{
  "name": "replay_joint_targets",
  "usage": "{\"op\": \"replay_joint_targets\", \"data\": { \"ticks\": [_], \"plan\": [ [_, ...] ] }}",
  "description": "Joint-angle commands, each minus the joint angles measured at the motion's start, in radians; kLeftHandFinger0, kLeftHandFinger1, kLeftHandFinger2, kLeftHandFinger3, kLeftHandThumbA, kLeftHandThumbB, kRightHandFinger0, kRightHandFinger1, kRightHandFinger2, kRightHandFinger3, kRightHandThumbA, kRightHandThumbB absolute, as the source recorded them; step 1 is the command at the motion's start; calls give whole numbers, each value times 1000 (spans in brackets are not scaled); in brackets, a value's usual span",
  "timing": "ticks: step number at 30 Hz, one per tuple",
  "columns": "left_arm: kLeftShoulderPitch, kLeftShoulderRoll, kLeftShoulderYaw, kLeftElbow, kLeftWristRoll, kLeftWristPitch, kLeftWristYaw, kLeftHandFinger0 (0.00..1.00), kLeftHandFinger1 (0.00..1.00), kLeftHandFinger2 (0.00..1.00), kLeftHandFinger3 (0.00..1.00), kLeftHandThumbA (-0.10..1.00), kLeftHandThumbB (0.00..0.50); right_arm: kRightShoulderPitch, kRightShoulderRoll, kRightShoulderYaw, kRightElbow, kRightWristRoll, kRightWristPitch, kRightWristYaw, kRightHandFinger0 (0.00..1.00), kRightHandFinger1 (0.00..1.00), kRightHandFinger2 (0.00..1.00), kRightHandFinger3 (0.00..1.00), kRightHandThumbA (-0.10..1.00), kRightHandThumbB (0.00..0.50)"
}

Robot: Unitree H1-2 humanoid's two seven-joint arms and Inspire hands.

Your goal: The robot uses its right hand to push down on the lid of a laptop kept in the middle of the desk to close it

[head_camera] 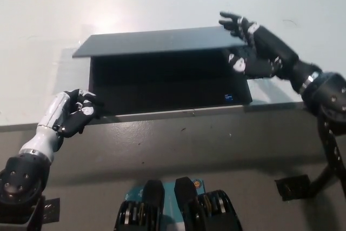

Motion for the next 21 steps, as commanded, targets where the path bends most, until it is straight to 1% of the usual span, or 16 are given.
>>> {"op": "replay_joint_targets", "data": {
  "ticks": [1,2,3,4,5,7,8,9,10,11,12,13,15,17,19,21],
  "plan": [
    [-35,29,13,-10,4,18,-13,133,417,524,537,-54,160,24,15,4,-26,40,34,2,1000,995,1000,1000,389,371],
    [-34,28,14,-13,2,18,-14,130,420,522,534,-67,158,35,21,10,-29,38,31,1,1000,996,1000,1000,390,371],
    [-34,29,12,-19,3,18,-15,134,425,522,535,-80,153,44,26,12,-26,38,19,-1,1000,1000,1000,1000,384,356],
    [-34,28,13,-16,2,18,-14,123,410,508,524,-61,165,54,34,12,-25,44,11,-2,1000,1000,1000,1000,366,340],
    [-42,28,13,-6,0,18,-14,119,406,512,521,-43,167,68,46,8,-20,54,5,-6,1000,1000,1000,1000,354,351],
    [-53,28,11,3,3,18,-14,138,414,516,520,-31,169,83,59,2,-24,62,23,-11,1000,998,995,1000,330,340],
    [-53,29,9,6,6,18,-12,140,418,524,520,-15,176,101,70,1,-28,72,31,-8,1000,1000,995,1000,291,305],
    [-54,32,6,8,10,18,-12,141,418,524,522,-11,175,108,75,-2,-29,81,37,-4,1000,1000,997,1000,288,304],
    [-59,32,7,13,9,18,-12,143,421,530,526,-8,179,115,85,-5,-25,84,44,-9,1000,988,996,1000,291,323],
    [-58,28,9,9,11,18,-10,153,425,540,547,-28,170,143,95,5,-29,74,30,-13,1000,1000,1000,1000,306,296],
    [-58,27,10,9,9,18,-10,155,425,538,553,-37,169,147,97,6,-26,73,25,-13,1000,1000,1000,1000,310,293],
    [-59,27,10,11,9,18,-10,153,423,533,549,-36,175,163,103,14,-21,67,22,-16,1000,1000,1000,1000,352,326],
    [-58,29,11,13,8,18,-11,139,408,518,542,-40,176,179,111,21,-23,57,21,-22,1000,1000,1000,1000,367,338],
    [-58,31,10,14,11,18,-11,125,404,520,538,-30,181,199,121,27,-21,52,30,-28,1000,1000,1000,1000,398,372],
    [-56,29,11,11,12,18,-9,123,398,514,536,-8,187,223,130,36,-13,53,22,-25,1000,1000,1000,1000,420,386],
    [-56,31,10,9,12,18,-11,126,402,519,545,-18,183,231,134,37,-6,54,15,-28,1000,1000,1000,1000,414,388]
  ]
}}
